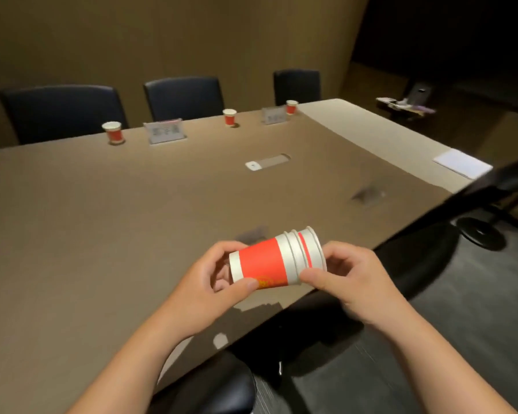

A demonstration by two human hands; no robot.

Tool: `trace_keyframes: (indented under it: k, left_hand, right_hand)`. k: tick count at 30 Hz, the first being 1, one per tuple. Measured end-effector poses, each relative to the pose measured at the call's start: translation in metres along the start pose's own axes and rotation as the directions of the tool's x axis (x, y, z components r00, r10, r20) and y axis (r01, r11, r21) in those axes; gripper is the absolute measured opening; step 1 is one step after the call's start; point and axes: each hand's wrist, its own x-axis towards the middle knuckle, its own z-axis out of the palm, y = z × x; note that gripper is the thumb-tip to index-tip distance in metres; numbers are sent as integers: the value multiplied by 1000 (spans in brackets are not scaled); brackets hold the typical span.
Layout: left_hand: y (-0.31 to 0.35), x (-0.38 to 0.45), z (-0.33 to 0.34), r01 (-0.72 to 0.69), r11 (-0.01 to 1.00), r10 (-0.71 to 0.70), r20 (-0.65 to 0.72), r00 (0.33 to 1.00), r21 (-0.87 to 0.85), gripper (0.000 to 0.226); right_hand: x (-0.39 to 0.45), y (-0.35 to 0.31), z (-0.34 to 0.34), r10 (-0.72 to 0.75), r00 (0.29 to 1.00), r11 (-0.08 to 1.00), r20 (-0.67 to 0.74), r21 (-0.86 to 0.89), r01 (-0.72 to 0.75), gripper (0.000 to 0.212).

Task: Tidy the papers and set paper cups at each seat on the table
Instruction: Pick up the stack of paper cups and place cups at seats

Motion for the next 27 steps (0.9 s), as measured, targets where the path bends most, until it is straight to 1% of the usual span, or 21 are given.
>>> trace_keyframes:
  k: [3, 5, 7, 9, 11, 12, 13, 14, 16, 17, 19, 20, 21, 22, 23, 24, 25, 26, 27]
  left_hand:
    - [-17, 15, -26, 47, 999, -48, -95, 994, -14, 52]
    - [-26, 20, -43, 64, 998, -67, -184, 981, -22, 54]
    - [-35, 17, -58, 75, 997, -77, -269, 960, -15, 54]
    - [-46, 6, -76, 106, 994, -107, -387, 916, -24, 51]
    - [-56, -10, -90, 142, 990, -134, -496, 858, -21, 45]
    - [-61, -23, -97, 165, 986, -150, -559, 816, -23, 44]
    - [-65, -38, -101, 185, 982, -162, -612, 774, -27, 43]
    - [-67, -46, -104, 199, 980, -170, -642, 748, -27, 43]
    - [-71, -71, -103, 248, 968, -205, -713, 670, -45, 44]
    - [-71, -81, -100, 261, 964, -214, -735, 643, -53, 46]
    - [-70, -95, -91, 282, 958, -227, -760, 609, -60, 48]
    - [-70, -98, -87, 295, 953, -238, -765, 598, -66, 48]
    - [-70, -101, -82, 310, 948, -255, -771, 584, -78, 48]
    - [-72, -101, -77, 315, 945, -265, -772, 578, -88, 47]
    - [-73, -101, -73, 325, 940, -280, -774, 569, -101, 46]
    - [-75, -101, -70, 335, 936, -292, -775, 561, -110, 46]
    - [-75, -99, -68, 341, 933, -300, -773, 560, -115, 48]
    - [-77, -98, -65, 347, 930, -310, -773, 554, -123, 49]
    - [-78, -96, -63, 351, 928, -312, -773, 552, -125, 50]
  right_hand:
    - [55, 16, 9, 28, 988, 999, 151, -27, -24, 5]
    - [89, 23, 17, 8, 977, 999, 212, -47, 2, 4]
    - [114, 27, 29, -16, 972, 999, 236, -35, 25, 6]
    - [138, 35, 47, -24, 960, 999, 279, -30, 34, 9]
    - [156, 45, 66, -40, 941, 991, 337, -109, 82, 12]
    - [166, 55, 80, -59, 918, 976, 392, -171, 135, 13]
    - [173, 65, 94, -87, 893, 945, 442, -247, 215, 13]
    - [179, 75, 102, -129, 869, 888, 478, -334, 316, 13]
    - [185, 99, 130, -202, 754, 703, 625, -443, 556, 20]
    - [184, 109, 143, -214, 689, 607, 692, -459, 649, 25]
    - [177, 127, 170, -214, 594, 468, 775, -452, 759, 42]
    - [175, 133, 181, -161, 567, 412, 808, -467, 782, 51]
    - [172, 142, 193, -115, 531, 364, 840, -462, 809, 52]
    - [171, 153, 200, -75, 515, 310, 854, -470, 826, 43]
    - [168, 161, 208, -30, 493, 227, 869, -475, 850, 24]
    - [165, 168, 212, -7, 490, 203, 871, -479, 854, 5]
    - [163, 175, 213, 62, 492, 216, 869, -493, 843, 8]
    - [161, 183, 212, 97, 478, 253, 873, -486, 837, 10]
    - [161, 186, 211, 87, 477, 297, 874, -480, 825, 8]
